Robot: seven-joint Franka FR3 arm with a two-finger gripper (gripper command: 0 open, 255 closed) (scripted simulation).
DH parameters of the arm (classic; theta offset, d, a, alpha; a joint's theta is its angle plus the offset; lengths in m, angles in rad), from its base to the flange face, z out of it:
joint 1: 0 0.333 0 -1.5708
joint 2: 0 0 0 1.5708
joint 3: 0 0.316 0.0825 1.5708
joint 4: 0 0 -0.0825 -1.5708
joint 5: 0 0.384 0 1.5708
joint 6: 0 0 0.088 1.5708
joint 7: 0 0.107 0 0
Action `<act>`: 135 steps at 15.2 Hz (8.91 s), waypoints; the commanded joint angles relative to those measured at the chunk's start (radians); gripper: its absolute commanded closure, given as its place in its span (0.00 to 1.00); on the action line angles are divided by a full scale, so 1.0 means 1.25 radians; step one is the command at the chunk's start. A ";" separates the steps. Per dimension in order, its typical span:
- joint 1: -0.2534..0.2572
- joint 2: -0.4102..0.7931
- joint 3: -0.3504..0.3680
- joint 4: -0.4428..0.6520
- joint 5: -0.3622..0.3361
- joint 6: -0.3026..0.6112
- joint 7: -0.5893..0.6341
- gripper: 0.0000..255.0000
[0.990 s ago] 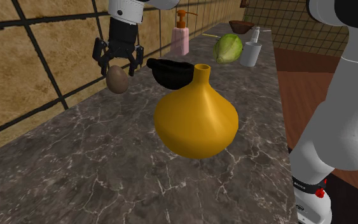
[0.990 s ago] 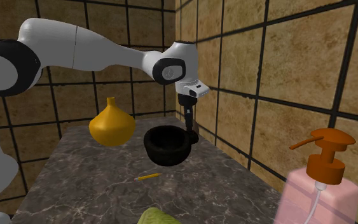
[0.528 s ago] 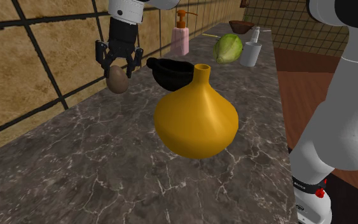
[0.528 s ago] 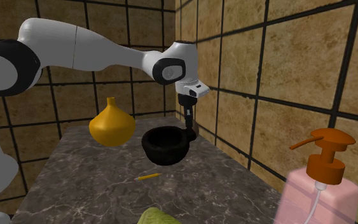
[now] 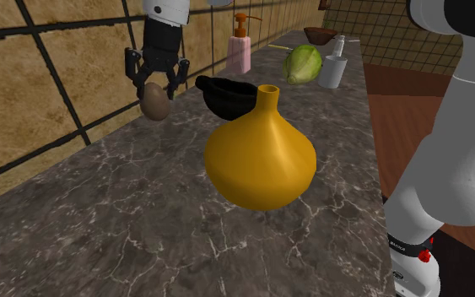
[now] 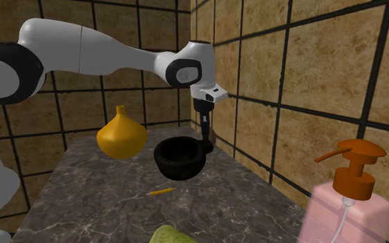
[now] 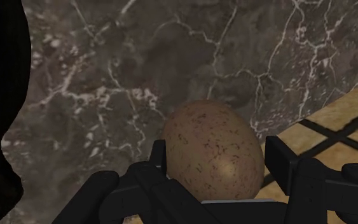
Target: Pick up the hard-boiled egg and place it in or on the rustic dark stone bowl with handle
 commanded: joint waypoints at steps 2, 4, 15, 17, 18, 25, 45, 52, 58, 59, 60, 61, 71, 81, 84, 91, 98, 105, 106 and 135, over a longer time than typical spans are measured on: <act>0.000 0.002 0.000 0.033 -0.002 -0.030 0.005 1.00; 0.001 0.004 0.000 0.057 -0.004 -0.052 0.010 1.00; 0.008 0.034 0.001 0.215 -0.020 -0.179 0.038 1.00; 0.011 0.043 0.002 0.250 -0.024 -0.204 0.043 1.00; 0.012 0.048 0.002 0.268 -0.026 -0.217 0.046 1.00; 0.028 0.099 0.005 0.420 -0.045 -0.317 0.070 1.00; -0.144 -0.300 -0.114 0.026 0.102 -0.369 -0.179 1.00; -0.148 -0.347 -0.124 -0.088 0.109 -0.309 -0.213 1.00; -0.180 -0.422 -0.100 -0.235 0.114 -0.180 0.000 0.00; -0.199 -0.454 -0.083 -0.296 0.113 -0.125 0.112 0.00; -0.220 -0.485 -0.061 -0.352 0.112 -0.074 0.226 0.00; -0.244 -0.514 -0.035 -0.404 0.110 -0.027 0.343 0.00; -0.285 -0.524 0.034 -0.524 0.113 0.114 0.516 0.00; -0.285 -0.524 0.035 -0.524 0.113 0.114 0.516 1.00; -0.285 -0.525 0.035 -0.524 0.113 0.114 0.517 1.00; -0.287 -0.524 0.031 -0.492 0.108 0.082 0.521 1.00; -0.293 -0.519 0.023 -0.413 0.096 0.010 0.533 1.00; -0.299 -0.504 0.018 -0.326 0.085 -0.062 0.546 1.00; -0.299 -0.501 0.017 -0.312 0.083 -0.073 0.548 1.00; -0.293 -0.475 0.049 -0.382 0.084 0.028 0.562 1.00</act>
